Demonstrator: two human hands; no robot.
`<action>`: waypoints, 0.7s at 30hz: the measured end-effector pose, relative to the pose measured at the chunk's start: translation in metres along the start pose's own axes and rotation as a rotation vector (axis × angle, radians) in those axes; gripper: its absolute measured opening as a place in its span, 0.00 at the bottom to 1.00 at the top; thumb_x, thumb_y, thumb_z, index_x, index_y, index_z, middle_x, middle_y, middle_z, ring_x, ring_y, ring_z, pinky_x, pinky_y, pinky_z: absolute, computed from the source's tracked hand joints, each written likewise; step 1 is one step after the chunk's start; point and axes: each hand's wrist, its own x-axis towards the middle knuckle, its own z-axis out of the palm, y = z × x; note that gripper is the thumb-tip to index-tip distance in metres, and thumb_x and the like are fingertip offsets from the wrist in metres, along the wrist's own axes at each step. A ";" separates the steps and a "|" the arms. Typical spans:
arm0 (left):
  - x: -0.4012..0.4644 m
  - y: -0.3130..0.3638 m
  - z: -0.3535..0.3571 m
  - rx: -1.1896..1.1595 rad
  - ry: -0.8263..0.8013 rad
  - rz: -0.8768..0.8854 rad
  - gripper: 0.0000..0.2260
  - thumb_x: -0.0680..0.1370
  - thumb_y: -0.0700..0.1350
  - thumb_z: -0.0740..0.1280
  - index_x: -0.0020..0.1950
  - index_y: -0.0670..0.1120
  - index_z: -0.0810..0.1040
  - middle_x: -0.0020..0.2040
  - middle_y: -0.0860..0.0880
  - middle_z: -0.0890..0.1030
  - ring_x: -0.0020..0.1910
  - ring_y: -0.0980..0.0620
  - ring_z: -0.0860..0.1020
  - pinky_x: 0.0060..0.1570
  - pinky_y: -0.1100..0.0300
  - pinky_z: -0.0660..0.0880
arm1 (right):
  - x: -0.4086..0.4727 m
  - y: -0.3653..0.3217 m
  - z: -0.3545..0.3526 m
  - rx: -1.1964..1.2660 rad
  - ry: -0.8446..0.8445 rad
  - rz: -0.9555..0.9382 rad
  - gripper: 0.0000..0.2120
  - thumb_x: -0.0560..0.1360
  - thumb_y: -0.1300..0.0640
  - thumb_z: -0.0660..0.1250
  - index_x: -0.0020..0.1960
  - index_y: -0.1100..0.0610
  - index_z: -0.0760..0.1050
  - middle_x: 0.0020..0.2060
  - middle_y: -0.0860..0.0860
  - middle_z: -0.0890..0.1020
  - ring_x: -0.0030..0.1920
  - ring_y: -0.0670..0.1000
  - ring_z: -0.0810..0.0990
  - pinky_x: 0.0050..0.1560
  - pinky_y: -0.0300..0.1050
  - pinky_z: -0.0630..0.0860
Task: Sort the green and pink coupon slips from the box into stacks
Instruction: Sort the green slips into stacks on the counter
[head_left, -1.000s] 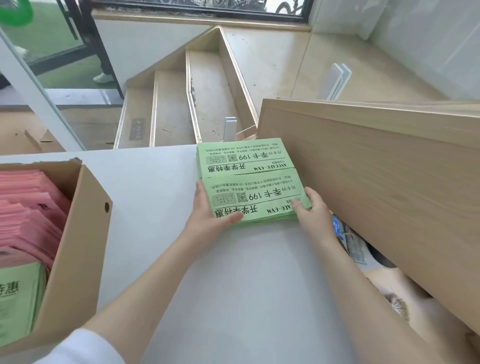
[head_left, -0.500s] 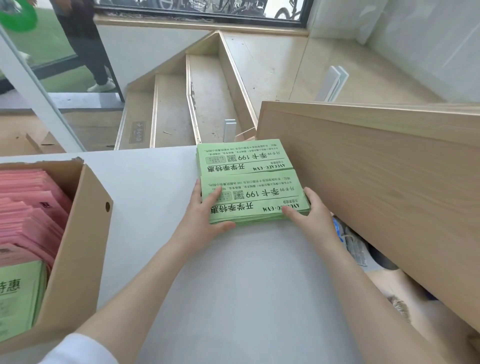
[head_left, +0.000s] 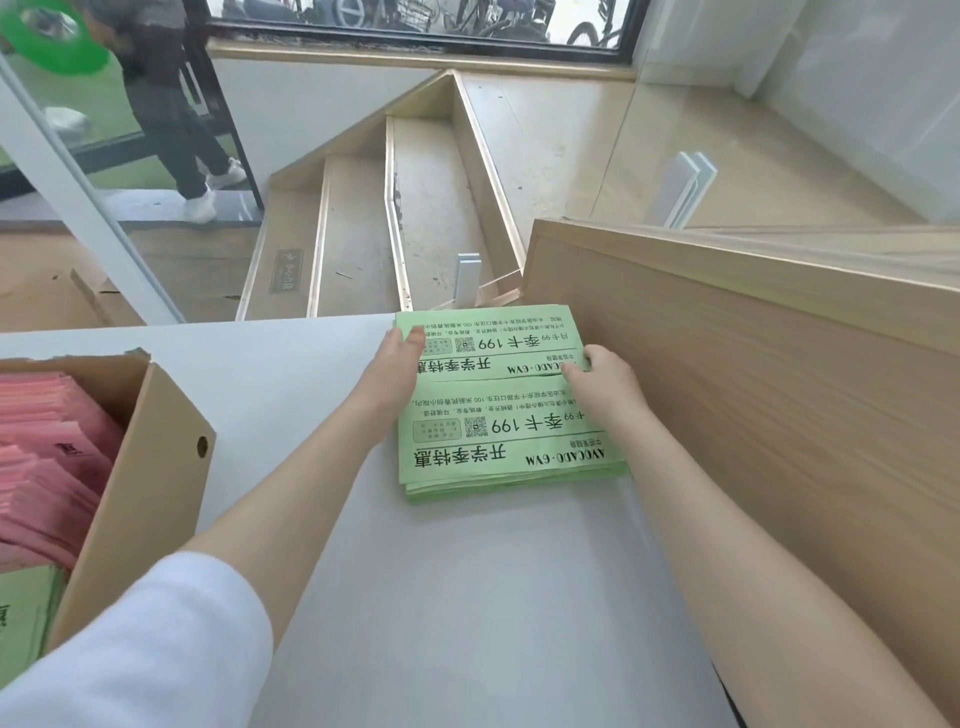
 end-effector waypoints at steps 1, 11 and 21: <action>0.000 0.001 0.000 -0.009 -0.006 -0.008 0.43 0.63 0.73 0.54 0.73 0.53 0.58 0.73 0.52 0.64 0.71 0.49 0.64 0.70 0.44 0.59 | 0.000 0.001 0.000 0.016 0.010 -0.003 0.11 0.78 0.53 0.57 0.55 0.58 0.72 0.51 0.53 0.80 0.47 0.54 0.78 0.43 0.45 0.72; -0.094 -0.040 0.012 0.334 -0.015 0.212 0.50 0.67 0.51 0.75 0.76 0.48 0.42 0.77 0.55 0.46 0.75 0.59 0.47 0.74 0.58 0.47 | -0.066 0.040 -0.001 0.166 0.035 -0.139 0.17 0.75 0.49 0.65 0.62 0.50 0.69 0.57 0.45 0.78 0.60 0.49 0.74 0.54 0.45 0.70; -0.104 -0.062 0.016 0.455 0.061 0.349 0.35 0.77 0.44 0.65 0.76 0.46 0.46 0.77 0.52 0.48 0.73 0.62 0.47 0.70 0.67 0.46 | -0.073 0.059 0.010 0.164 0.039 -0.196 0.19 0.74 0.53 0.66 0.64 0.50 0.68 0.58 0.44 0.78 0.59 0.46 0.75 0.54 0.43 0.70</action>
